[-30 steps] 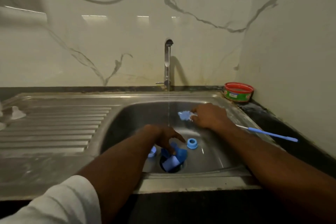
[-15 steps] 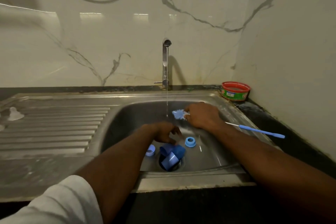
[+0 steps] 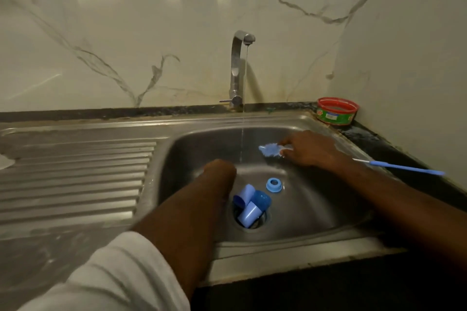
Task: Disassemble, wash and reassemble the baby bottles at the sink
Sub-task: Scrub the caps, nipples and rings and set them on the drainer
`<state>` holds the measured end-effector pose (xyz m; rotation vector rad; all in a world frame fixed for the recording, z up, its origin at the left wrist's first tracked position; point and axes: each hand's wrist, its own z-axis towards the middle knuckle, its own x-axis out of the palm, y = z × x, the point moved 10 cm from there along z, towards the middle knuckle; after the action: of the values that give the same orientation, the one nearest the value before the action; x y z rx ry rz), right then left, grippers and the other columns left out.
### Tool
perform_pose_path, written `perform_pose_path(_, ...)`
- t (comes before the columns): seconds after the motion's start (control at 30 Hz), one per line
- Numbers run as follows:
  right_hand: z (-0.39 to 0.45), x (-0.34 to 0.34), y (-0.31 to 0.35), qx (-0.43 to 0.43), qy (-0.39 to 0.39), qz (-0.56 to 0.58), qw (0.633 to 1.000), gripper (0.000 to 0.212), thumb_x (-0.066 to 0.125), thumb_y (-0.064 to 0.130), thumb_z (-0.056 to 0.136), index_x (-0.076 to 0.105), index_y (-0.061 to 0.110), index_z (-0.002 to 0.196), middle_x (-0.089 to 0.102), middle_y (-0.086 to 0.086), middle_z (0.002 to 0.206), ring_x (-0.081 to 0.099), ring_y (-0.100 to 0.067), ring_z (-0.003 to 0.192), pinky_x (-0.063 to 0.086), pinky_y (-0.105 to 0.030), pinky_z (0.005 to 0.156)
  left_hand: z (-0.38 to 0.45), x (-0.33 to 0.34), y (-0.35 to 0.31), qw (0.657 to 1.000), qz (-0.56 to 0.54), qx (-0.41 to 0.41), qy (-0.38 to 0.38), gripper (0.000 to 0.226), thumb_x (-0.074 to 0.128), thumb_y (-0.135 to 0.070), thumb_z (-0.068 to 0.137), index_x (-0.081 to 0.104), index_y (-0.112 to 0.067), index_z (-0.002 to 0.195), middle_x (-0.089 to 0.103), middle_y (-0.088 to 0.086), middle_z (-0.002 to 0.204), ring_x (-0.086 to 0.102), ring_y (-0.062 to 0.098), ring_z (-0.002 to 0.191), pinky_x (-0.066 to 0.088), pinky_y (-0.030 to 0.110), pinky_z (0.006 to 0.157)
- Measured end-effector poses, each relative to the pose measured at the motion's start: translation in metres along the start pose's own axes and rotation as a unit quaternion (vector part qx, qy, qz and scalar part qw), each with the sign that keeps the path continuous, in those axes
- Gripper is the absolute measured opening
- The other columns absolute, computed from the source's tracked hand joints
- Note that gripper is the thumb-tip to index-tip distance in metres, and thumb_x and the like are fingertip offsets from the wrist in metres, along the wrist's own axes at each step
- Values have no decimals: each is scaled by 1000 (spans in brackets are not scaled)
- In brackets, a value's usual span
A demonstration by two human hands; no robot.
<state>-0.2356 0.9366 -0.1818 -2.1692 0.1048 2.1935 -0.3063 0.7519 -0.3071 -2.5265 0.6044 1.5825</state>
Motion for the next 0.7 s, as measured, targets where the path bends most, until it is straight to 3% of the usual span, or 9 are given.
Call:
perform_pose_path(0.1,3,2,-7,19,-3,2,1000,45,52,60,96,56,43,137,61,0,137,58,-23,122,47,-47,103,14,-40,16,989,-122,-1,-86,40,74,-28,90,67,-17,129,66,10,129,66,27,115,54,38,99)
perform_pose_path(0.17,6,3,-13,27,-12,8,1000,44,53,58,96,57,41,136,63,0,133,59,-22,118,48,-47,101,25,-60,17,958,-235,11,-166,36,67,-32,94,69,-11,123,68,12,122,65,29,110,52,33,92)
perform_pose_path(0.27,7,4,-12,23,-23,16,999,42,53,56,98,58,39,137,64,-1,132,60,-23,116,49,-45,100,42,-50,-1,897,-411,43,-159,42,67,-37,92,69,-4,117,69,17,116,67,32,106,55,35,90)
perform_pose_path(0.33,6,2,-8,14,-36,23,999,42,52,55,98,58,38,136,64,-1,130,60,-23,114,50,-44,99,46,-44,-9,864,-480,64,-140,29,72,-31,87,71,-9,106,70,19,112,69,32,103,57,44,94)
perform_pose_path(0.4,3,-6,-6,7,-61,32,998,41,52,53,99,58,38,137,65,-2,130,61,-22,112,50,-40,97,34,-49,-7,811,-561,78,-144,4,71,-14,89,74,-12,88,73,17,104,70,29,100,57,45,95)
perform_pose_path(0.5,-3,-19,1,8,-103,65,992,48,45,62,98,57,38,138,65,-2,130,61,-23,114,49,-40,98,5,-61,2,732,-658,75,-162,6,71,0,86,73,-6,87,73,20,100,71,31,99,58,47,95)
perform_pose_path(0.57,-8,-30,9,7,-136,80,987,53,35,70,95,54,44,137,63,-5,128,62,-25,111,50,-45,95,-10,-66,9,682,-705,47,-187,14,65,5,89,68,-3,78,71,21,86,73,28,82,63,38,81)
perform_pose_path(0.63,-15,-42,17,-2,-165,80,983,45,36,61,98,49,46,138,59,-8,127,63,-28,106,52,-43,87,-23,-64,6,618,-765,34,-179,26,52,9,95,61,-5,75,62,14,75,65,17,58,55,24,58)
perform_pose_path(0.7,-22,-50,23,-12,-175,75,982,47,44,49,101,40,41,146,53,-10,133,62,-31,111,49,-43,87,-33,-64,-2,571,-803,17,-172,24,54,7,96,63,-5,78,64,13,75,64,18,59,54,25,55)
